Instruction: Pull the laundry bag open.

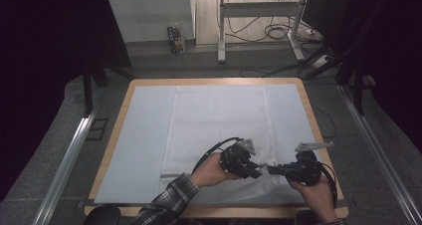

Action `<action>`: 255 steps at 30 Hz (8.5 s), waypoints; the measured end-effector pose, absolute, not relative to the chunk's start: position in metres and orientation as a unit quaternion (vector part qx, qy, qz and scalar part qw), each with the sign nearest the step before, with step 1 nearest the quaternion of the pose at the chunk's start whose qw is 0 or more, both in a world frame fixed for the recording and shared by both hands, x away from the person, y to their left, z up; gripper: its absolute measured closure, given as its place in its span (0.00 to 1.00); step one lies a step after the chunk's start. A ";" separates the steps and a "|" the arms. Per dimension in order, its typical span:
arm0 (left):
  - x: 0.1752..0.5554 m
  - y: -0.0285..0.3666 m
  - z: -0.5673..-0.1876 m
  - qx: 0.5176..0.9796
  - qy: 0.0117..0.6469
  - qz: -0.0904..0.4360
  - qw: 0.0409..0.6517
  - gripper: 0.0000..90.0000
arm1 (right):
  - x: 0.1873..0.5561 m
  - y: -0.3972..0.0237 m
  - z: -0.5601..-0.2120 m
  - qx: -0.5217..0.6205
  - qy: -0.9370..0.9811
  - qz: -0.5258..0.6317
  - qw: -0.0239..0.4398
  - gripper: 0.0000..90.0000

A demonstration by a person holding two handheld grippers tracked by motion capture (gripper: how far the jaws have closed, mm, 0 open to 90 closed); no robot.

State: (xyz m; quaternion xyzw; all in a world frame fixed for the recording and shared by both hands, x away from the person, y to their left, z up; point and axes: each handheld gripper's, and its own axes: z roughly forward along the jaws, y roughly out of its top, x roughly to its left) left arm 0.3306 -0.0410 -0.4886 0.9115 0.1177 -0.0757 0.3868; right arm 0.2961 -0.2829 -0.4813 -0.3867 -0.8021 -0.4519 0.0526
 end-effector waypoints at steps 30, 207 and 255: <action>0.337 -0.028 -0.495 0.909 0.120 -0.087 0.390 0.97 | 0.294 -0.286 -0.479 -0.404 -0.802 -0.437 0.044 0.95; 0.305 0.135 -0.515 0.893 0.244 -0.065 0.373 0.97 | 0.288 -0.297 -0.492 -0.413 -0.808 -0.418 0.040 0.95; 0.293 0.205 -0.518 0.871 0.305 -0.061 0.380 0.97 | 0.289 -0.297 -0.494 -0.414 -0.809 -0.415 0.043 0.95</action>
